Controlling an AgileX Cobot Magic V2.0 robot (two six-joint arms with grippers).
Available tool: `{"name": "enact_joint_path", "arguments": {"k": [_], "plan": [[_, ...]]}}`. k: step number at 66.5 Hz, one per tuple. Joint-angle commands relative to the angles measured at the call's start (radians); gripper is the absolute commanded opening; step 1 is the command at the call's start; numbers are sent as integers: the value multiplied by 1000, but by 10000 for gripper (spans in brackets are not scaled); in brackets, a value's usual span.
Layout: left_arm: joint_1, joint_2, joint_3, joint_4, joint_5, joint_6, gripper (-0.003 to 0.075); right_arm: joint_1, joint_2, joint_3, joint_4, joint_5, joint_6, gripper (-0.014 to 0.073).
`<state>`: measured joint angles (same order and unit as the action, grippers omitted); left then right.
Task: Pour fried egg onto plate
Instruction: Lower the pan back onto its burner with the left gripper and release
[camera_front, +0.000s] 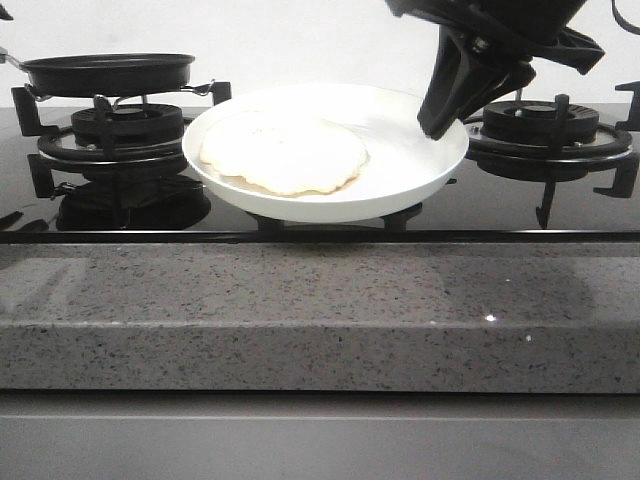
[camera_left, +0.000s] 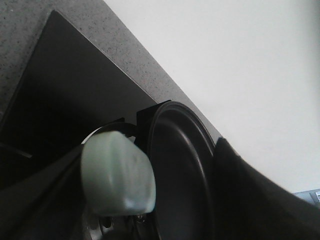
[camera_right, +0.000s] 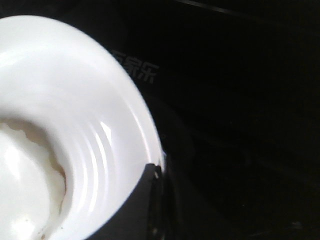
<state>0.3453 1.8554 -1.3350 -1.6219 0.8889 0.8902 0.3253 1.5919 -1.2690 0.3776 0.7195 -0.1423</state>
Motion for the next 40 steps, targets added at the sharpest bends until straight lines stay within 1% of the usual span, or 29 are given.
{"name": "enact_joint_path", "arguments": {"k": [1, 9, 22, 31, 40], "plan": [[8, -48, -32, -46, 47, 1, 571, 3, -37, -24, 17, -43, -9, -67], [28, -53, -32, -36, 65, 1, 571, 3, -37, -24, 17, -43, -9, -67], [87, -69, -32, 34, 81, -1, 571, 3, -37, -24, 17, -43, -9, -67], [148, -99, -32, 57, 137, -41, 571, 3, -37, -24, 17, -43, -9, -67], [186, -160, -32, 79, 182, -43, 569, 3, -37, -24, 17, -43, -9, -67]]}}
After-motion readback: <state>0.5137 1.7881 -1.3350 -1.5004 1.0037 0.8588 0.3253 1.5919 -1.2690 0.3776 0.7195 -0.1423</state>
